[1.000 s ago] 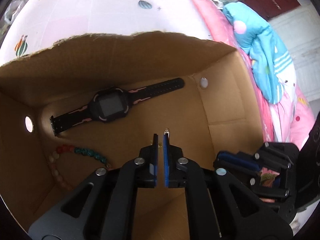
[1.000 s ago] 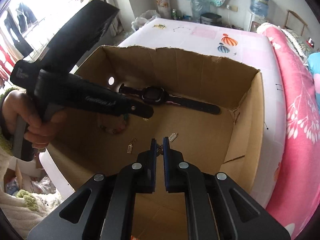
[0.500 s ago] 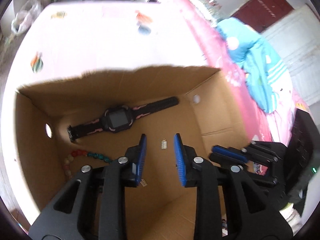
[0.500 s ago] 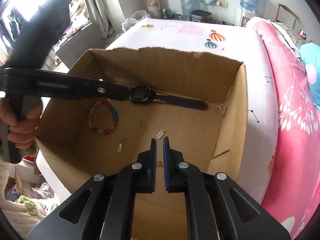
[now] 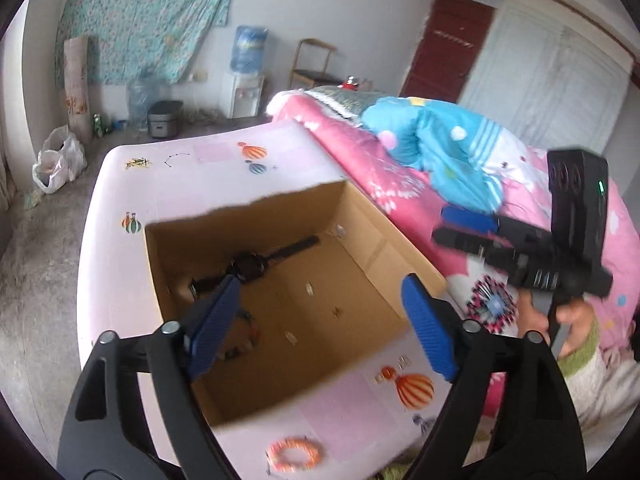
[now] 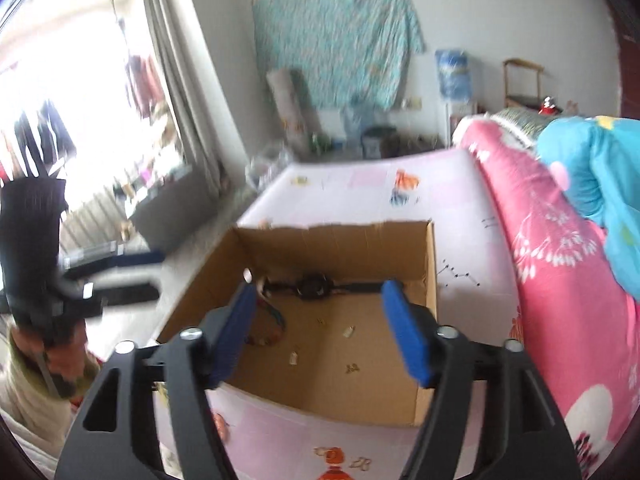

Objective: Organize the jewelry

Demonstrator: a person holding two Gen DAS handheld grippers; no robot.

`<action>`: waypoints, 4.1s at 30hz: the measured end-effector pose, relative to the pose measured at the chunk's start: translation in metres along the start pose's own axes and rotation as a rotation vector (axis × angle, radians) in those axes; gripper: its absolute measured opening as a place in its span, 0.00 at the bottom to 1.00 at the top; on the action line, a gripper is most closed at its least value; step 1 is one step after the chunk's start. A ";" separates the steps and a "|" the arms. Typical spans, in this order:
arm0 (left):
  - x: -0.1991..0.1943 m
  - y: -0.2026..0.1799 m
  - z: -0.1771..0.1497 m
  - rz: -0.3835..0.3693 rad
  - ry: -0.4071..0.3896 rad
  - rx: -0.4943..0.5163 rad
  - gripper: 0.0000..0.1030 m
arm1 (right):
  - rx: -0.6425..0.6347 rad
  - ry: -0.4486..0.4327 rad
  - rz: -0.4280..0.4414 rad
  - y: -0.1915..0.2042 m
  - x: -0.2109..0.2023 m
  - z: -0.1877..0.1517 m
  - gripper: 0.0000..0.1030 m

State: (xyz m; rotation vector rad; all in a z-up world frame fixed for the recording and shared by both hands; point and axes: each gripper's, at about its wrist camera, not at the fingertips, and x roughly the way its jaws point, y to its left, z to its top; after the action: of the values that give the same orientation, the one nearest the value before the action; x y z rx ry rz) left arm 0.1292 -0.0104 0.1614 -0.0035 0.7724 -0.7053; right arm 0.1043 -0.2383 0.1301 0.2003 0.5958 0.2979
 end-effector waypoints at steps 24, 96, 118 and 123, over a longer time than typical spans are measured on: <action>0.069 -0.039 -0.144 0.119 0.221 0.001 0.86 | 0.074 0.104 -0.430 -0.016 -0.026 -0.130 0.92; 0.088 -0.059 -0.139 0.073 0.047 0.038 0.90 | 0.181 0.120 -0.418 -0.059 -0.020 -0.163 0.93; 0.151 -0.089 -0.131 0.000 0.245 0.328 0.24 | 0.125 0.228 -0.214 -0.041 0.033 -0.186 0.63; 0.160 -0.093 -0.134 0.006 0.270 0.350 0.17 | 0.141 0.218 -0.201 -0.044 0.033 -0.185 0.63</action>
State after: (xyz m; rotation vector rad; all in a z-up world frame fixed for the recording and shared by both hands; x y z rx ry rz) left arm 0.0693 -0.1429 -0.0145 0.4184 0.8966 -0.8376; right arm 0.0331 -0.2505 -0.0486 0.2436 0.8476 0.0825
